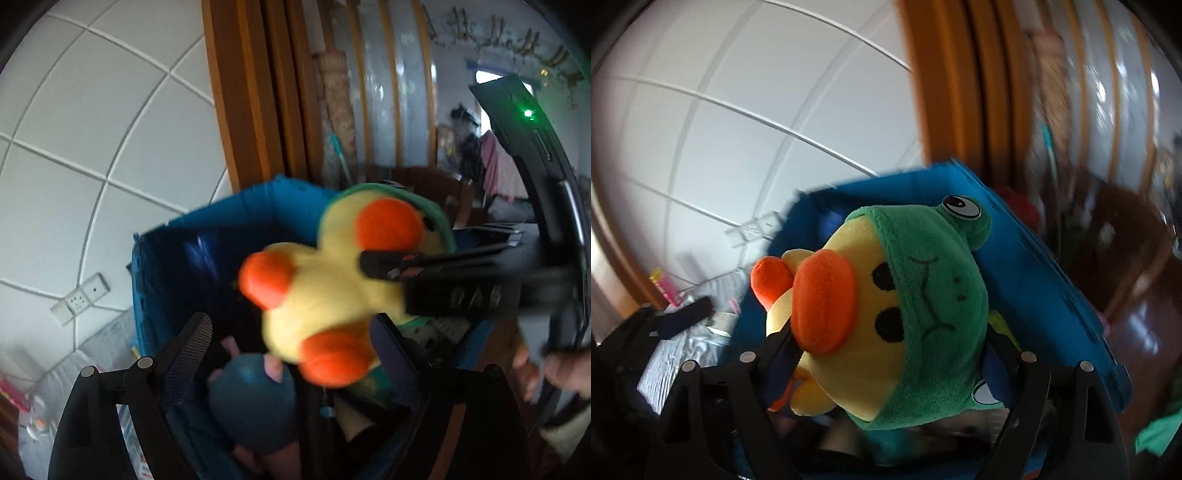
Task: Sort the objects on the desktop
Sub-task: 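Lower the duck into the blue crate and open both grippers, then move both tools back over the table toward the medicine boxes, then grasp the green-and-orange medicine box upright with the left gripper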
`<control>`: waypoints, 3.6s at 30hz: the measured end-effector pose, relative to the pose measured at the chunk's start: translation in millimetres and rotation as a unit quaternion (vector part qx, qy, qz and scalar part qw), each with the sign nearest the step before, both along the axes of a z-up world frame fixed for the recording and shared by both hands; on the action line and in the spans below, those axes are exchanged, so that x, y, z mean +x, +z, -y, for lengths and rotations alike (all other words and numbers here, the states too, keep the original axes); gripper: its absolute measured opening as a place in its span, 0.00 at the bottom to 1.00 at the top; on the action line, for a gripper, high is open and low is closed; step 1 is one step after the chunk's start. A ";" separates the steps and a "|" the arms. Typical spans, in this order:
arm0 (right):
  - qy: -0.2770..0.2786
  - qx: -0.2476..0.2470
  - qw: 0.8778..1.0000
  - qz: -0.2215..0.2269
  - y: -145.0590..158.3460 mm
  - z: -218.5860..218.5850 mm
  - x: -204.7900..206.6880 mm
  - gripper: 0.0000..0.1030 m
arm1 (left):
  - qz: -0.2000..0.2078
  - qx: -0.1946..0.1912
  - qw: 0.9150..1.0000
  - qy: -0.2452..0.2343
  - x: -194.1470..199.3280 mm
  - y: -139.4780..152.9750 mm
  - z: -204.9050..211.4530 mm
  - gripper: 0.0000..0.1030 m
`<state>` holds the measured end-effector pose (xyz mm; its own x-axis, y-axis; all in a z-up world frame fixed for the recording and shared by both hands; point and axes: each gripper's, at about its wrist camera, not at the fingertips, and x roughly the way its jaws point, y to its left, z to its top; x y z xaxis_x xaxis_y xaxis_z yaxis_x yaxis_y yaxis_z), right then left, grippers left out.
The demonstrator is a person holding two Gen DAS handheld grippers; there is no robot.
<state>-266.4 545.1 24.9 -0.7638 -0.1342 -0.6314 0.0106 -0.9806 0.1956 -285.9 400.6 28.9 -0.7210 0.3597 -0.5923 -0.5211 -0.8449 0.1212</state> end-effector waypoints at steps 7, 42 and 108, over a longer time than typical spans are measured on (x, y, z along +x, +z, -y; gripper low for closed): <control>-0.023 -0.020 0.999 0.043 -32.1 -45.4 -9.0 0.99 | 0.049 0.005 0.997 0.053 -19.9 -29.4 21.8 0.88; -0.015 0.086 0.993 -0.075 1.2 58.3 74.3 1.00 | -0.019 0.096 0.982 0.160 69.8 1.6 120.7 0.99; 0.147 0.109 0.952 0.245 -342.9 400.0 -69.9 0.63 | 0.251 -0.053 0.925 0.281 -64.6 -344.5 426.0 0.52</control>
<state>-336.2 145.1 -317.9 -0.3192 -0.1213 -0.9399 0.2512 -0.9671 0.0396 -350.5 -25.4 -315.6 -0.4010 -0.0676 -0.9136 -0.0169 -0.9966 0.0811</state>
